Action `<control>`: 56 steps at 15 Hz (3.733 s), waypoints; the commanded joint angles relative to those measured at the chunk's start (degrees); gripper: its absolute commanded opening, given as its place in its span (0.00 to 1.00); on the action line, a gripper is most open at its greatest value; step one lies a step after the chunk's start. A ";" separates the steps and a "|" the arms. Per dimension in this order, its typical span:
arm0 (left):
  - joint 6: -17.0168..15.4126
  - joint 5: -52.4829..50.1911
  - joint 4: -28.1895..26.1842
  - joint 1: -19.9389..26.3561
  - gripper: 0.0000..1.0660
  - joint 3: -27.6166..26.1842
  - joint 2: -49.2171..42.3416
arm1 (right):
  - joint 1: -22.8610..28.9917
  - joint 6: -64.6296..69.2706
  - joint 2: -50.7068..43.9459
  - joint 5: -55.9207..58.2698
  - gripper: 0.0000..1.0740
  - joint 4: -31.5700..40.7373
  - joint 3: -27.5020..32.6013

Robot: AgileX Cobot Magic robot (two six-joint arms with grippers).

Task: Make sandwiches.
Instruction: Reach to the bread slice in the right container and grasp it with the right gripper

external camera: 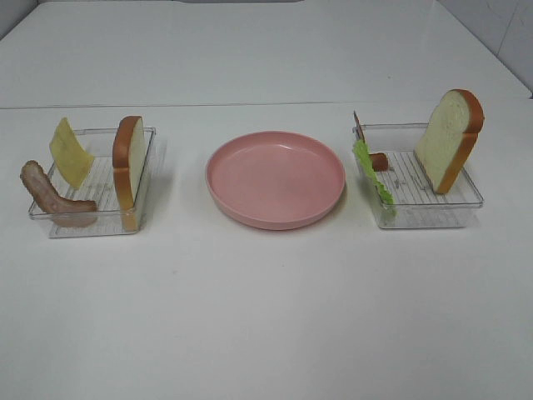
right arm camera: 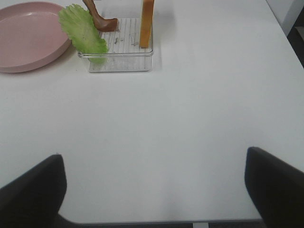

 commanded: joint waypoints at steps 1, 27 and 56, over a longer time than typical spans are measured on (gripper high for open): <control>0.00 -0.23 -0.46 0.11 0.85 0.06 -0.92 | -0.23 0.40 -1.78 -0.29 0.92 0.00 0.23; 0.00 -0.23 -0.46 0.11 0.85 0.06 -0.92 | -0.17 -4.13 70.07 -25.55 0.92 4.53 -31.34; 0.00 -0.23 -0.46 0.11 0.85 0.06 -0.92 | -0.40 -5.44 130.58 0.74 0.92 3.32 -83.31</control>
